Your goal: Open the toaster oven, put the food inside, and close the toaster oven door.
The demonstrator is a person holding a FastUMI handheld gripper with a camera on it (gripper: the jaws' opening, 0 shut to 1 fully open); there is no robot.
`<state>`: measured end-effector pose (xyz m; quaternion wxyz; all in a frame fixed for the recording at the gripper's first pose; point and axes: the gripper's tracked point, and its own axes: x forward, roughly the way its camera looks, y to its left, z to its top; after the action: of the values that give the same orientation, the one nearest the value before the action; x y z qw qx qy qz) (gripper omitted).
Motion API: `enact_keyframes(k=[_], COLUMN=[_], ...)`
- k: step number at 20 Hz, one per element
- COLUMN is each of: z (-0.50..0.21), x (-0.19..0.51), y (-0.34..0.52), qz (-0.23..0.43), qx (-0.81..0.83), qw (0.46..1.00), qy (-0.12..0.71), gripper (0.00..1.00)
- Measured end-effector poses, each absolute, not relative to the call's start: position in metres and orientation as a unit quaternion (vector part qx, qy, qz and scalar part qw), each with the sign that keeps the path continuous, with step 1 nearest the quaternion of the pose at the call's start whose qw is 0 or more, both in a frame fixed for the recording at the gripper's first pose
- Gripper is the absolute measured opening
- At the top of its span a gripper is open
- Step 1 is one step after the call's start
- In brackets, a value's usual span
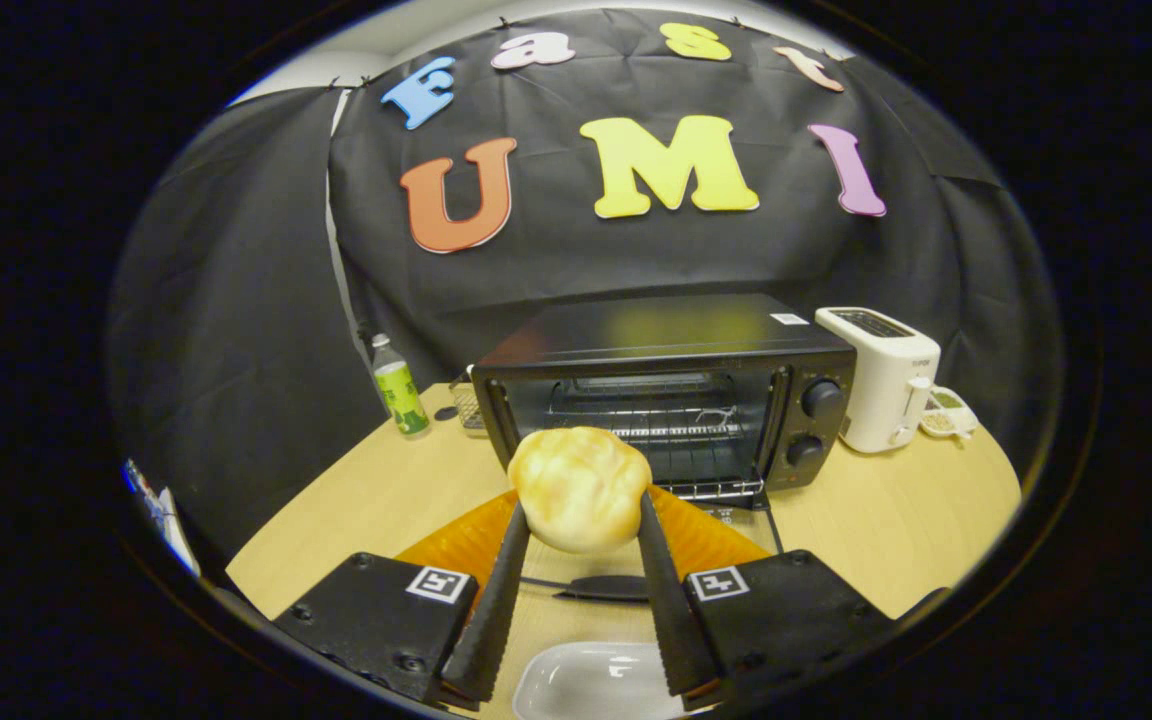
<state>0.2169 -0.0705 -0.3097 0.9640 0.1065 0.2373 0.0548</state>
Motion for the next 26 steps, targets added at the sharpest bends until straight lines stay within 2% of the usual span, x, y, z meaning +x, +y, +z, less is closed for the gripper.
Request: enact_keyframes(k=[17,24,26], z=[-0.388,-0.407,-0.407], x=[0.376,0.402,0.398], y=[-0.103,-0.113,-0.113], qz=[-0.014,-0.034,-0.033], qx=[0.066,0.040,0.038], qw=[0.958,0.955,0.955], qy=[0.279,0.291,0.292], gripper=[0.66,0.71,0.79])
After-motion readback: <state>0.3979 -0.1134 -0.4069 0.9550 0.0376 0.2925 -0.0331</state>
